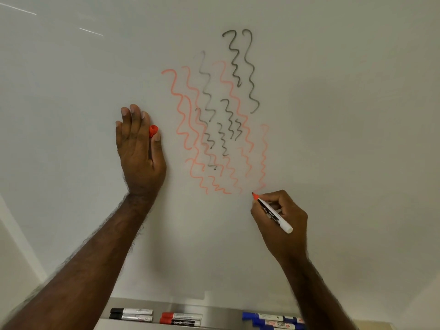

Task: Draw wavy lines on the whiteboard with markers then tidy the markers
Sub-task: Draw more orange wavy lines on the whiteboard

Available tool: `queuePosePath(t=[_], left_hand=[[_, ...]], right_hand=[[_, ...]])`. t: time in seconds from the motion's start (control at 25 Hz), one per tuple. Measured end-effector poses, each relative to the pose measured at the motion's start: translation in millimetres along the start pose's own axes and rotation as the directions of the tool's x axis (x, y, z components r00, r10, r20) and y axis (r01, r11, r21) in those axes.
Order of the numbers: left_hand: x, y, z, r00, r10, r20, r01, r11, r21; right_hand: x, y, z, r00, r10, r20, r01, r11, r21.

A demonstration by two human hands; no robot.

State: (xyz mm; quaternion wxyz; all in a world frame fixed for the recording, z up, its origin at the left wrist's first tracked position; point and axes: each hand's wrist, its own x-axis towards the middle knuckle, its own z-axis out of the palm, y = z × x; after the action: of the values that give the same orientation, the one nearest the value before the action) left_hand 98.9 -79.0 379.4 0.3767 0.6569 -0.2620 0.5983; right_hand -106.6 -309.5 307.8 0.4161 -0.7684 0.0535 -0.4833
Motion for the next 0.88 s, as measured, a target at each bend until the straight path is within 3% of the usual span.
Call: queuePosePath(t=[0.2, 0.4, 0.6, 0.76, 0.88], left_hand=[[-39, 50, -34, 0.945, -0.303, 0.122, 0.323, 0.923, -0.21], [-133, 100, -75, 0.756, -0.497, 0.427, 0.639, 0.702, -0.315], [-193, 127, -97, 0.577, -0.529, 0.623, 0.776, 0.592, -0.216], [-224, 132, -104, 0.422, -0.575, 0.7, 0.843, 0.534, -0.07], [-236, 137, -109, 0.369, -0.563, 0.739, 0.854, 0.519, -0.031]], right_hand=[[-11, -1, -14, 0.959, 0.233, 0.161, -0.273, 0.913, 0.304], [-36, 12, -18, 0.874, 0.285, 0.392, -0.427, 0.836, 0.344], [-68, 26, -14, 0.763, 0.336, 0.552, -0.571, 0.751, 0.332], [-87, 37, -8, 0.676, 0.379, 0.633, -0.623, 0.752, 0.216], [-96, 41, -7, 0.627, 0.407, 0.664, -0.663, 0.727, 0.181]])
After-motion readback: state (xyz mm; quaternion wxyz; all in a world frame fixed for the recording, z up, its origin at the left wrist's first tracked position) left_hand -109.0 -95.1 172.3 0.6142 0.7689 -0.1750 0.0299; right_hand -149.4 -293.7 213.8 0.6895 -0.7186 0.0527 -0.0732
